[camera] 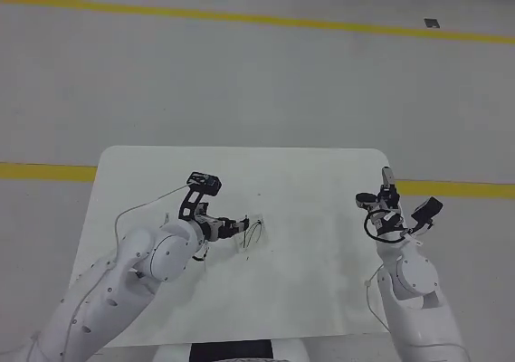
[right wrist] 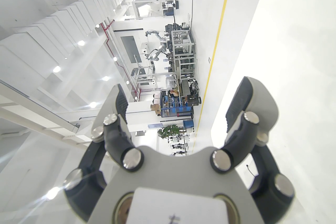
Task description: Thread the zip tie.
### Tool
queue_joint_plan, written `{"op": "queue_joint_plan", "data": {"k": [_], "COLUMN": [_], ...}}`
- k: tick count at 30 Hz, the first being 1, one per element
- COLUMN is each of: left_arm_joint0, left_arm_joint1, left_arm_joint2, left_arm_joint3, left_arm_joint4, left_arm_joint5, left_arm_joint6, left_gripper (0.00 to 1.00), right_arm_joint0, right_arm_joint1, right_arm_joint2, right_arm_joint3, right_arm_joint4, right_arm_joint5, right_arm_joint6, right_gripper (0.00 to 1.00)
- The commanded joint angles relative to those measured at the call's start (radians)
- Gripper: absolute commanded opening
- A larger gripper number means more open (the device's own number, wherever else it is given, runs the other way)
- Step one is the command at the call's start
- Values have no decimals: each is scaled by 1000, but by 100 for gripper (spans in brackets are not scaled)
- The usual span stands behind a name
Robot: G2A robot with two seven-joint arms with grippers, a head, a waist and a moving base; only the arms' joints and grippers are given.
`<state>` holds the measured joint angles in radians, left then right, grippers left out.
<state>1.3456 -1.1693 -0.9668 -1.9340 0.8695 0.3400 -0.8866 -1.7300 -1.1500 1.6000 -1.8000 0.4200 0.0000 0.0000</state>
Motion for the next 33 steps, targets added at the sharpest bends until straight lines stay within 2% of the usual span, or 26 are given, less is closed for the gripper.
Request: {"op": "queue_joint_plan", "data": {"k": [1,4,7,10,12,16,18,20,33], "left_arm_joint0": [0,1,-2,-41,-78,-142,-169,-183,-185], "left_arm_joint1": [0,0,-4,-13,-24,-48,-61,-70,-71], "left_arm_joint2": [0,2,27,60,92,144,173,188,190], "left_arm_joint3": [0,1,9,40,73,156,204,222,222], "left_arm_joint4": [0,-1,-11,-29,-43,-108,-121,-141,-141], "left_arm_joint5": [0,-4,-38,-53,-51,-28,-2,0,-1], "left_arm_joint6": [0,4,30,33,33,45,56,75,79], "left_gripper": [100,100,100,100,100,100,100,100,100], "right_arm_joint0": [0,0,0,0,0,0,0,0,0], "right_arm_joint1": [0,0,0,0,0,0,0,0,0], "right_arm_joint2": [0,0,0,0,0,0,0,0,0], "right_arm_joint3": [0,0,0,0,0,0,0,0,0], "right_arm_joint4": [0,0,0,0,0,0,0,0,0], "right_arm_joint5": [0,0,0,0,0,0,0,0,0], "right_arm_joint6": [0,0,0,0,0,0,0,0,0], "right_gripper": [100,100,100,100,100,100,100,100,100]}}
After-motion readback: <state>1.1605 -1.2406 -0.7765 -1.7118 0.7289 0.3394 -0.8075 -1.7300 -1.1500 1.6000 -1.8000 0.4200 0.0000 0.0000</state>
